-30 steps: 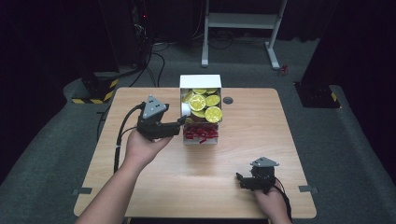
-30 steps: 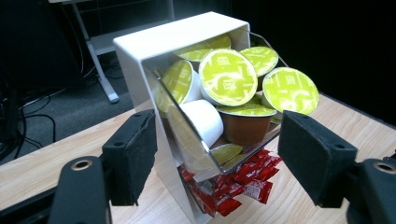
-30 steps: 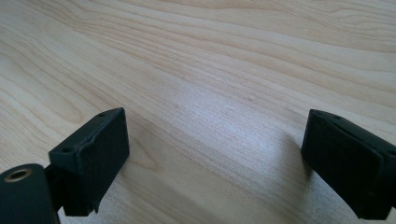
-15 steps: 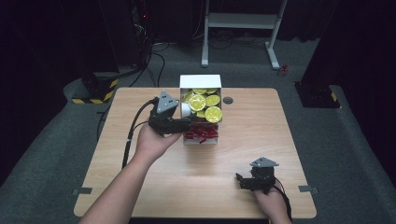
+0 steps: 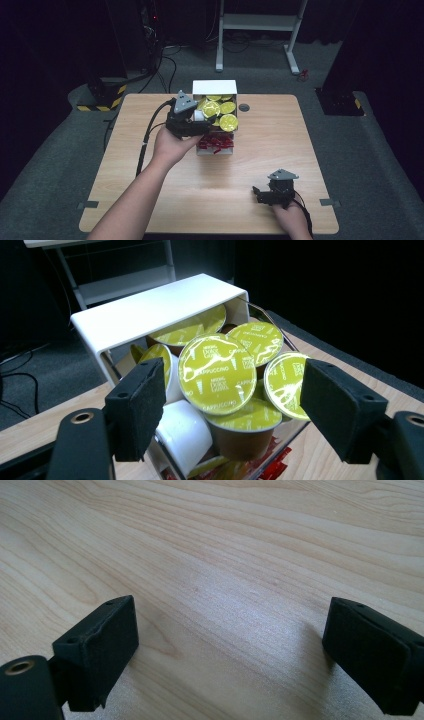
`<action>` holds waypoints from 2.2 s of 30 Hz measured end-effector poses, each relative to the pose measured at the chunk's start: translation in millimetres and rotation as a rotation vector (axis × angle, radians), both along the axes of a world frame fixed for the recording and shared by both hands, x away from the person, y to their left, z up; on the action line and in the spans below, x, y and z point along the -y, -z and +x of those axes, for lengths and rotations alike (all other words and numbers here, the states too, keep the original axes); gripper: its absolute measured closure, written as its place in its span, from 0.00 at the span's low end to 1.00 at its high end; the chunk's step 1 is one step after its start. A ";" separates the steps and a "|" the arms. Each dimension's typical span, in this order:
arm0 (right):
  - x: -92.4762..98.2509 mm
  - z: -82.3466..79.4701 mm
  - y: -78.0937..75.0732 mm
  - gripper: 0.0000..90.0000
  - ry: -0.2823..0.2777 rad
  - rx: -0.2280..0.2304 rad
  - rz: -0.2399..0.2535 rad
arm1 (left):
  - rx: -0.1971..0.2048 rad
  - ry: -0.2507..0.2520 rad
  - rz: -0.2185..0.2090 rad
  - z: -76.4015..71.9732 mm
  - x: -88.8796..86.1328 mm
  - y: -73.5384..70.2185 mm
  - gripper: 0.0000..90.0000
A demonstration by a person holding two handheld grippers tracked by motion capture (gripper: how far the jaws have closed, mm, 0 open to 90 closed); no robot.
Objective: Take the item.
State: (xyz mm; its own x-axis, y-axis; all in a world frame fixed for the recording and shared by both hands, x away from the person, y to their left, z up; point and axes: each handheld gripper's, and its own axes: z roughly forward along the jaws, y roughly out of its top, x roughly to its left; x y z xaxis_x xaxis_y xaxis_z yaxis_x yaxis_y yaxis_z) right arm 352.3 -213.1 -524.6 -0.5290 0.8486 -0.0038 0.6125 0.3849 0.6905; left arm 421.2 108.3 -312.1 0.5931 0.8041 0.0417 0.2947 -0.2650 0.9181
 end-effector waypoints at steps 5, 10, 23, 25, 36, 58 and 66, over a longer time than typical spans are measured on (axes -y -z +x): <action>0.0 0.0 0.1 0.08 -0.001 0.000 0.000 | -0.011 -0.001 -0.001 5.0 6.3 3.4 0.30; 0.5 -0.2 0.1 0.08 -0.008 0.005 -0.002 | 0.003 -0.021 0.003 9.8 7.6 2.5 0.30; -0.3 1.1 0.2 0.08 -0.022 0.005 -0.003 | -0.023 -0.046 0.031 23.7 12.7 11.6 0.29; -0.8 1.4 0.1 0.08 -0.024 0.001 -0.001 | -0.019 -0.047 0.031 24.6 14.0 12.8 0.28; -0.8 1.5 0.1 0.08 -0.026 0.001 -0.001 | -0.010 -0.065 0.099 29.9 25.5 20.2 0.27; -0.9 1.8 0.2 0.08 -0.029 0.002 -0.001 | 0.049 -0.076 0.116 19.5 25.5 22.4 0.42; -0.9 1.8 0.1 0.08 -0.029 0.001 -0.001 | 0.023 -0.053 0.046 17.5 20.3 18.9 0.43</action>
State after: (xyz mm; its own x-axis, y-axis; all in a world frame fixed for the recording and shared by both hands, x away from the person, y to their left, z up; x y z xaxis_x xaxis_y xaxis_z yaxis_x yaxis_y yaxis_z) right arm 354.1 -212.3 -524.7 -0.5535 0.8328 -0.0055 0.6001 0.4034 0.6908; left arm 438.7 88.0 -331.0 0.5482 0.8313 0.0921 0.2884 -0.2913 0.9121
